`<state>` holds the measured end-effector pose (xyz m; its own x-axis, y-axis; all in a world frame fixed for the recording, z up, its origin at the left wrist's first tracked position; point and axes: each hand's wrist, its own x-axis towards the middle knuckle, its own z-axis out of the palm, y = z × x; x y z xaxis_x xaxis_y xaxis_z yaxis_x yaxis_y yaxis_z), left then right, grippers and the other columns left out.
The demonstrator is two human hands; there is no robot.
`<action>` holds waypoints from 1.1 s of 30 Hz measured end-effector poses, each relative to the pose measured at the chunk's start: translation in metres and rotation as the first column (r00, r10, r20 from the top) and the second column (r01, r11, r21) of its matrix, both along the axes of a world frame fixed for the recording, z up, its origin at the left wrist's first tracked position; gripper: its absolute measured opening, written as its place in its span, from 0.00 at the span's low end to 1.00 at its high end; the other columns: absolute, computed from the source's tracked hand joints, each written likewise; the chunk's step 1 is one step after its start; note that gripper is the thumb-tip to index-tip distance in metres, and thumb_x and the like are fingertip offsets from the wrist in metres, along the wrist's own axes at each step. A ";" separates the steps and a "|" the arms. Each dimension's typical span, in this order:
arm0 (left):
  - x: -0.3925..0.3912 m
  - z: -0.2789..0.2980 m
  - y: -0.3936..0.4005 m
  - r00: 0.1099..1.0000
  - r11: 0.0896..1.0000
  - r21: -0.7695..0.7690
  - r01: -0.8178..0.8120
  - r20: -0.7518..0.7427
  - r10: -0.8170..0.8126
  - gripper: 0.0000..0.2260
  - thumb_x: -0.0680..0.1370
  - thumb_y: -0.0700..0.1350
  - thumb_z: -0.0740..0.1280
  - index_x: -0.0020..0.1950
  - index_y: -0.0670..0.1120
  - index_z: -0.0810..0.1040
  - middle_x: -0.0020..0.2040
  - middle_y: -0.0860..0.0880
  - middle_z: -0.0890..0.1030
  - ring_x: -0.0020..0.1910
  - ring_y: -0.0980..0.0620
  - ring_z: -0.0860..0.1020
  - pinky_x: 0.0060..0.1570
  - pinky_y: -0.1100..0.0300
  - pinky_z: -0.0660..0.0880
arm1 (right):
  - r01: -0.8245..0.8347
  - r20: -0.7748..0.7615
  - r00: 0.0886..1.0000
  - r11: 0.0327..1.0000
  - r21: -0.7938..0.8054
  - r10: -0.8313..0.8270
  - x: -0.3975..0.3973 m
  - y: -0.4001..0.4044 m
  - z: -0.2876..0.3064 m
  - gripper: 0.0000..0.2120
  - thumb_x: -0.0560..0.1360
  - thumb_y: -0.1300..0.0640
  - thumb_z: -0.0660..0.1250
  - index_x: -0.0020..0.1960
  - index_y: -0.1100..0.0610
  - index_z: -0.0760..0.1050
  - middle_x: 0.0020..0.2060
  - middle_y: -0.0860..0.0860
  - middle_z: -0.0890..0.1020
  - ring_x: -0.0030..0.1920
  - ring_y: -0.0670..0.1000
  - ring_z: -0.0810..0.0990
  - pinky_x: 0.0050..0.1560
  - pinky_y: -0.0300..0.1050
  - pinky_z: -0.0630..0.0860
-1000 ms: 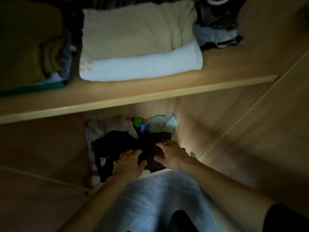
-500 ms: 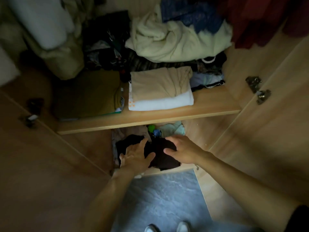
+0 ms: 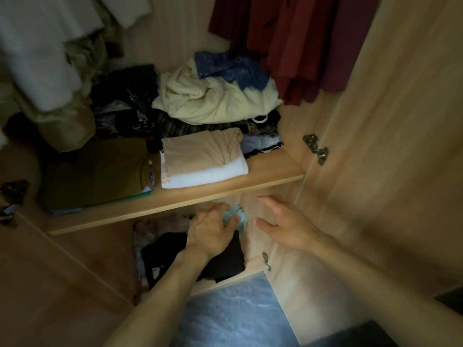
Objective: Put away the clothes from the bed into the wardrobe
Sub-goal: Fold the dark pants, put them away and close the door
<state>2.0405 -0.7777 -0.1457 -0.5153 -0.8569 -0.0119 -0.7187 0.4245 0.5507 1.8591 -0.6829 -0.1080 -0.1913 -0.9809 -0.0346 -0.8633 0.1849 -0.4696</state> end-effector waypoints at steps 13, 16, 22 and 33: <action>-0.056 0.083 0.120 0.997 0.983 -0.175 0.062 -0.032 -0.069 0.25 0.80 0.59 0.62 0.76 0.55 0.64 0.70 0.47 0.72 0.69 0.44 0.70 0.67 0.46 0.70 | 0.025 -0.014 0.999 0.975 -0.220 -0.029 -0.050 0.138 0.064 0.31 0.79 0.38 0.60 0.78 0.49 0.59 0.75 0.48 0.65 0.73 0.49 0.65 0.68 0.43 0.64; -0.070 0.078 0.164 0.999 0.987 -0.152 0.052 0.001 -0.053 0.22 0.80 0.61 0.61 0.71 0.54 0.71 0.69 0.49 0.74 0.68 0.45 0.72 0.66 0.48 0.71 | 0.003 -0.047 0.999 0.988 -0.155 -0.010 -0.064 0.178 0.062 0.34 0.78 0.34 0.58 0.79 0.47 0.56 0.76 0.47 0.61 0.75 0.51 0.62 0.69 0.49 0.66; -0.083 0.057 0.255 0.992 0.994 -0.037 0.106 0.066 -0.103 0.22 0.75 0.67 0.55 0.61 0.57 0.74 0.57 0.52 0.77 0.55 0.47 0.76 0.55 0.46 0.76 | 0.019 0.086 0.996 0.977 -0.211 -0.001 -0.075 0.244 0.053 0.30 0.79 0.38 0.59 0.77 0.48 0.59 0.75 0.47 0.64 0.73 0.50 0.66 0.69 0.47 0.67; -0.106 0.110 0.276 0.985 0.973 -0.154 0.174 0.030 -0.171 0.24 0.79 0.65 0.57 0.69 0.54 0.71 0.70 0.50 0.74 0.69 0.47 0.71 0.68 0.48 0.69 | 0.043 0.109 0.994 0.785 -0.618 0.031 -0.088 0.311 0.099 0.22 0.80 0.51 0.65 0.73 0.51 0.68 0.68 0.46 0.72 0.69 0.42 0.68 0.71 0.42 0.66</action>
